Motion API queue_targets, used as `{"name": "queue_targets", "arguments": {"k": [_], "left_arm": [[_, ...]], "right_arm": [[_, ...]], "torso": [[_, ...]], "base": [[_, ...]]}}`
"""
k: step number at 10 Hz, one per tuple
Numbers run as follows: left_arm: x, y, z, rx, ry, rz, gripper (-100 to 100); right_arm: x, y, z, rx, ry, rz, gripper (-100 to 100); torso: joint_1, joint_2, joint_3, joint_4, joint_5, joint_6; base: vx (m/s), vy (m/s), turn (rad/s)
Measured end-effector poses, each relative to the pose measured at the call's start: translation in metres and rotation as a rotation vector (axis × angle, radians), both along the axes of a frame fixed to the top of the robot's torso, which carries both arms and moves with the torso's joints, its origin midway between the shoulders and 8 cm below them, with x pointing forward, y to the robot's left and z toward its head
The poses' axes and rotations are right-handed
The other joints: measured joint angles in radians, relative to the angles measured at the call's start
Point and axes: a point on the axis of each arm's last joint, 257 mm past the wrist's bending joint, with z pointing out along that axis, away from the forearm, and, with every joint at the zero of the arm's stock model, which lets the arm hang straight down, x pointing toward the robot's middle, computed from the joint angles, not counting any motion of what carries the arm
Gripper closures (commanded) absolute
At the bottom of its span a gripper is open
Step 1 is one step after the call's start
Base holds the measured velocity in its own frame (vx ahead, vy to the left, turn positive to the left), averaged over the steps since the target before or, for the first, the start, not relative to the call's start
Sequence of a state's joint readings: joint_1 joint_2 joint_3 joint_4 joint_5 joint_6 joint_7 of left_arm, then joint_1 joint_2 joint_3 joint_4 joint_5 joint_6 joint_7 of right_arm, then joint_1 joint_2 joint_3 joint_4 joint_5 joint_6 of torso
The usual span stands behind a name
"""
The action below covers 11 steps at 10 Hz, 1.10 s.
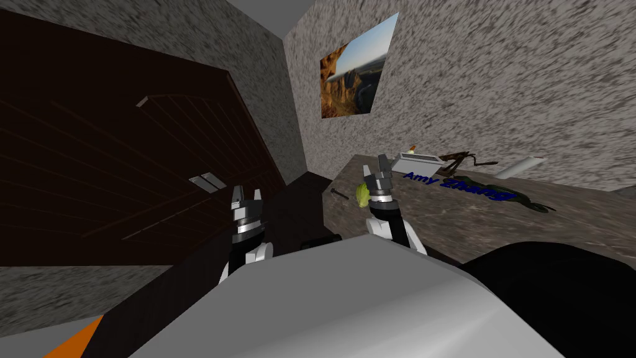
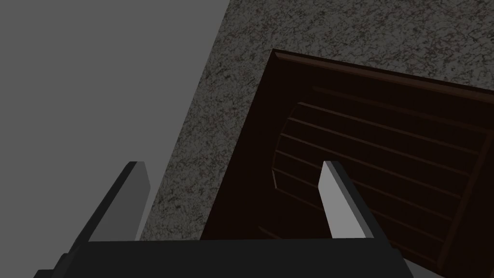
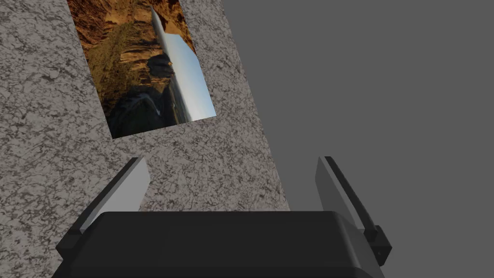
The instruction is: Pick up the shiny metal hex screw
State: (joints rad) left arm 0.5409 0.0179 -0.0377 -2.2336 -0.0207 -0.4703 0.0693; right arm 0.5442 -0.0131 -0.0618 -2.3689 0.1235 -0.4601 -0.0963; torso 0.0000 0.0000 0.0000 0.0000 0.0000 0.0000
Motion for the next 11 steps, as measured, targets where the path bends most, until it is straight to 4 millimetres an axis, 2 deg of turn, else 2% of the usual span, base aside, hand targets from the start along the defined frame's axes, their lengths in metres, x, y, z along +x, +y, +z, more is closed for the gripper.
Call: {"name": "queue_targets", "arguments": {"k": [4, 11], "left_arm": [[0.0, 0.0, 0.0, 0.0, 0.0, 0.0, 0], [0.0, 0.0, 0.0, 0.0, 0.0, 0.0, 0]], "right_arm": [[-0.001, 0.002, -0.018, -0.166, 0.083, -0.041, -100], [-0.006, -0.015, -0.073, -0.55, 0.293, -0.2, -100]], "torso": [[0.01, -0.006, -0.003, -0.001, 0.002, 0.0], [0.009, -0.009, -0.005, -0.002, 0.002, 0.0]], "base": [[0.091, 0.136, -0.046], [0.136, 0.155, -0.063]]}}
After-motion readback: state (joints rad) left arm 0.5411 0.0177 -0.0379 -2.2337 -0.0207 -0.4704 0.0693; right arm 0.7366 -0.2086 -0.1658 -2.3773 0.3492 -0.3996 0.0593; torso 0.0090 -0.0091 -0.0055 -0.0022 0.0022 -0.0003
